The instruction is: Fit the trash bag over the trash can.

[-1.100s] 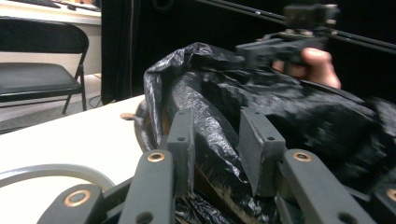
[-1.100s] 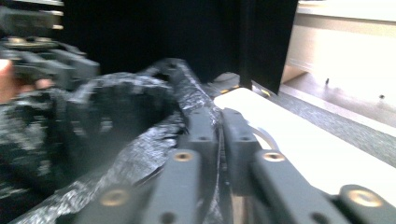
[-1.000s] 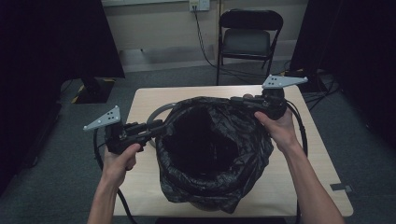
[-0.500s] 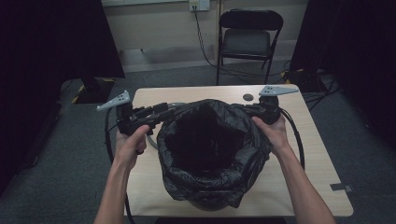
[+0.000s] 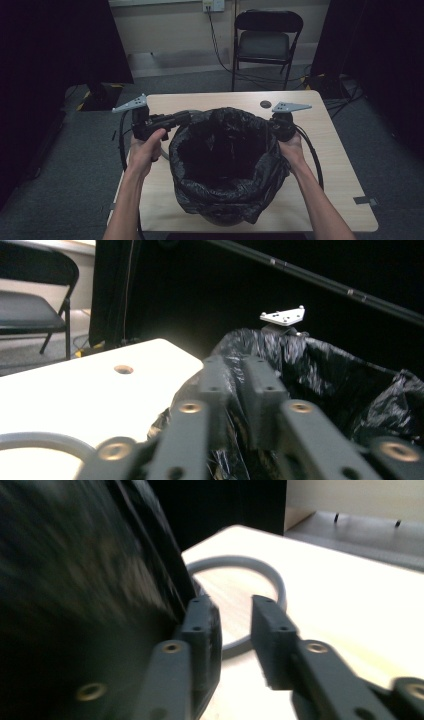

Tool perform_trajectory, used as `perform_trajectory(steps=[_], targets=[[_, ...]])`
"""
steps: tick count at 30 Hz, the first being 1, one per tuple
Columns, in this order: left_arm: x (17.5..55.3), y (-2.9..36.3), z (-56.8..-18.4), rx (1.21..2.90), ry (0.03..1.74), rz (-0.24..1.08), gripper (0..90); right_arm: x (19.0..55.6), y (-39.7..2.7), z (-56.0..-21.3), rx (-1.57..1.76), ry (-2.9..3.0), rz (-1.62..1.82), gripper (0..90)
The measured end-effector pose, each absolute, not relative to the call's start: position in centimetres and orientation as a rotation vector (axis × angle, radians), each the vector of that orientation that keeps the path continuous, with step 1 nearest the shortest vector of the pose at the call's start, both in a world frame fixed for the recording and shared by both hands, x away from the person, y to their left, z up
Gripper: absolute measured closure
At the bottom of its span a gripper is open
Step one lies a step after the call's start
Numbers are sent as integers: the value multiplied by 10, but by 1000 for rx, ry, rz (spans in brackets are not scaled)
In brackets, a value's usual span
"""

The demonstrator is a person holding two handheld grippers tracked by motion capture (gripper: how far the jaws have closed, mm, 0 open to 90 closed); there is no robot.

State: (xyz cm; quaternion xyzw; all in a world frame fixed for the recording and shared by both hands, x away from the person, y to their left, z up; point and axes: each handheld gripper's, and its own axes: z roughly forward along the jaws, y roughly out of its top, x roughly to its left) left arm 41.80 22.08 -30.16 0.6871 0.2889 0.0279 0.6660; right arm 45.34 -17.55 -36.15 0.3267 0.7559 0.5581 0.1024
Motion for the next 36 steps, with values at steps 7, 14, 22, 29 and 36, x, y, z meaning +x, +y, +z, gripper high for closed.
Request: perform_trajectory(steps=[7,14,22,29,36], targets=[[409,231,-311,1572,669,89,900,451,-189,-341,982,2153,1643,505],[385,244,-325,1599,687,130,900,446,-191,-332,977,2128,1653,457],[389,255,-323,1564,722,146,741,446,-195,-317,972,2088,1651,404],[392,241,-301,1535,680,142,535,444,-195,-295,939,2068,1650,394],[391,231,-295,1552,672,165,488,429,-183,-253,814,2083,1693,406]])
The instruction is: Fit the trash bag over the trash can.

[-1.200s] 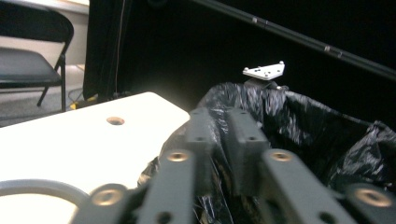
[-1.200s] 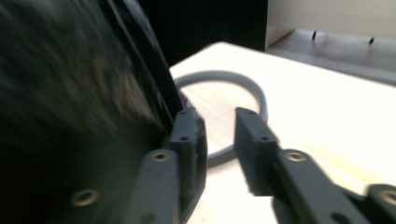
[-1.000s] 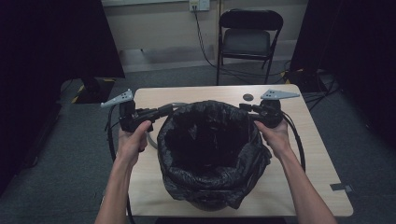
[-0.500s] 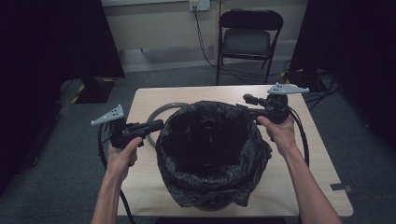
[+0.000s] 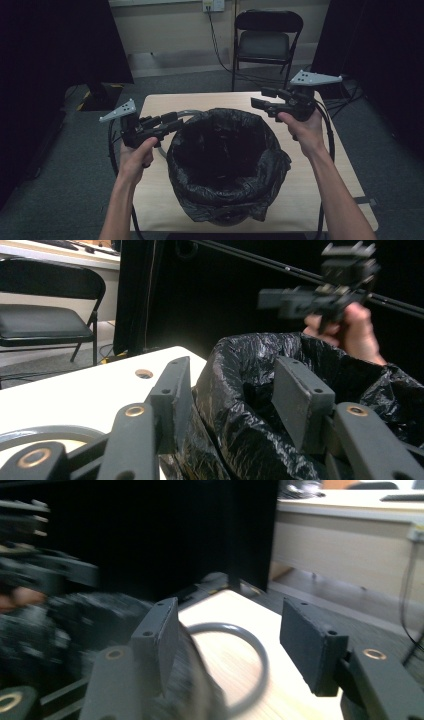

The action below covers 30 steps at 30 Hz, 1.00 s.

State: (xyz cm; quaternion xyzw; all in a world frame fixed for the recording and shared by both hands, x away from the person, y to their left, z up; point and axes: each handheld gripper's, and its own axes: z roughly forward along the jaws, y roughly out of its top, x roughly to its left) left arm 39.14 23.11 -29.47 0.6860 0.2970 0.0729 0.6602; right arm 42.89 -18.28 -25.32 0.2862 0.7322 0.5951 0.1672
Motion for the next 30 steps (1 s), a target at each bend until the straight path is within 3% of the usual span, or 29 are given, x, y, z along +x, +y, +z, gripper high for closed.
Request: perform_trajectory(steps=[5,11,14,17,20,30], targets=[[389,231,-291,1562,691,210,424,418,-155,-221,680,2162,1721,406],[388,234,-287,1560,696,238,406,414,-107,-205,521,2354,1709,390],[388,237,-287,1558,704,244,399,413,-79,-214,499,2509,1585,291],[388,241,-288,1563,717,253,395,415,-63,-225,503,2620,1511,298],[387,244,-289,1555,722,250,394,417,-53,-235,483,2721,1464,248],[389,243,-292,1557,731,249,392,418,-29,-270,407,2900,1235,269]])
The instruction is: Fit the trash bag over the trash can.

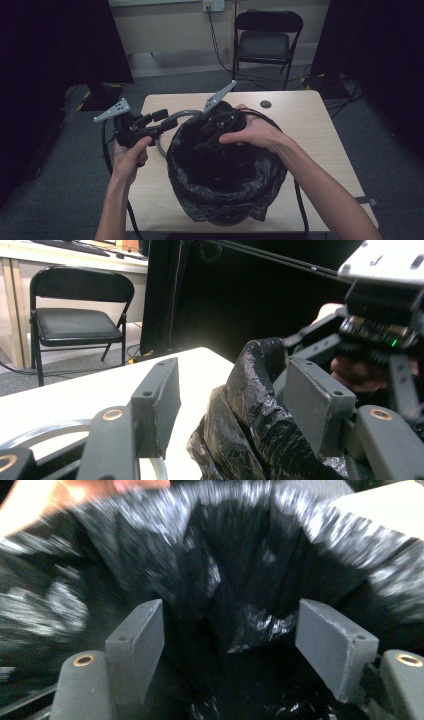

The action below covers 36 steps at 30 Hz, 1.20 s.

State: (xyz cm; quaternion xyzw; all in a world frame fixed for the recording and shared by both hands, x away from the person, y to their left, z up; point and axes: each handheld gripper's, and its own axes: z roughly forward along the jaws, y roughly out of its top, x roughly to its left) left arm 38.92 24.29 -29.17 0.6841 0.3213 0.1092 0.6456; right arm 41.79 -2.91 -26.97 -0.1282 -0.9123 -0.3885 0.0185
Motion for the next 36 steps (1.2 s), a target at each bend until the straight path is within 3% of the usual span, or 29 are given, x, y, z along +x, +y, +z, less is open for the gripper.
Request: perform_trajectory(steps=[3,5,13,24,36], targets=[[389,242,-293,1561,732,249,392,420,-23,-282,-384,-2918,-1153,274],[390,243,-294,1559,733,243,390,422,-20,-289,-411,-2959,-1089,220],[391,240,-295,1562,738,235,384,433,-21,-299,-505,-2991,-986,343],[394,234,-300,1569,751,207,377,456,-31,-301,-800,-3034,-951,230],[393,239,-298,1553,752,223,372,422,-10,-287,-537,-2957,-989,213]])
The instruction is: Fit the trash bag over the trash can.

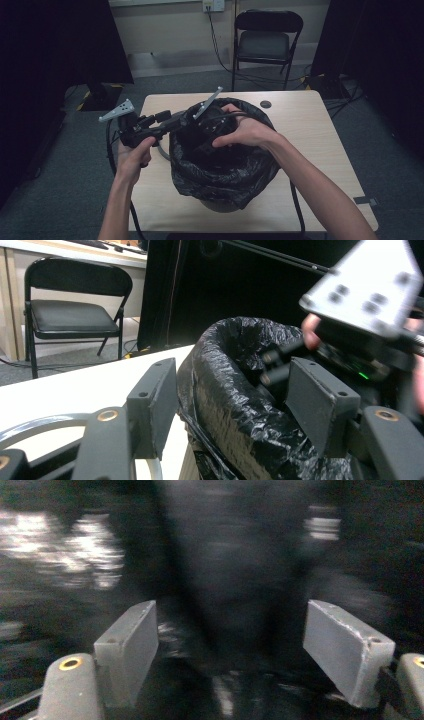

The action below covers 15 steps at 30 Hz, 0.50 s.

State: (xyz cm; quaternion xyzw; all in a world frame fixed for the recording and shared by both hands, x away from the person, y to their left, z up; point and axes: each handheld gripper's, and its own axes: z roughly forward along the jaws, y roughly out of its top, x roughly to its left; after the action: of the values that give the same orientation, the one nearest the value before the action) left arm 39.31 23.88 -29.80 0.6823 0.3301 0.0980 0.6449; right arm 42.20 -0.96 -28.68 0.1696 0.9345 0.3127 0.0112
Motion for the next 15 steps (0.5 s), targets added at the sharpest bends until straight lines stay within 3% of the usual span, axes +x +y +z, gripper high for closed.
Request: perform_trajectory(steps=[12,15], targets=[[397,237,-300,1563,767,235,356,394,8,-298,261,2988,1003,216],[397,242,-298,1546,764,241,339,395,8,-300,324,3009,955,195]])
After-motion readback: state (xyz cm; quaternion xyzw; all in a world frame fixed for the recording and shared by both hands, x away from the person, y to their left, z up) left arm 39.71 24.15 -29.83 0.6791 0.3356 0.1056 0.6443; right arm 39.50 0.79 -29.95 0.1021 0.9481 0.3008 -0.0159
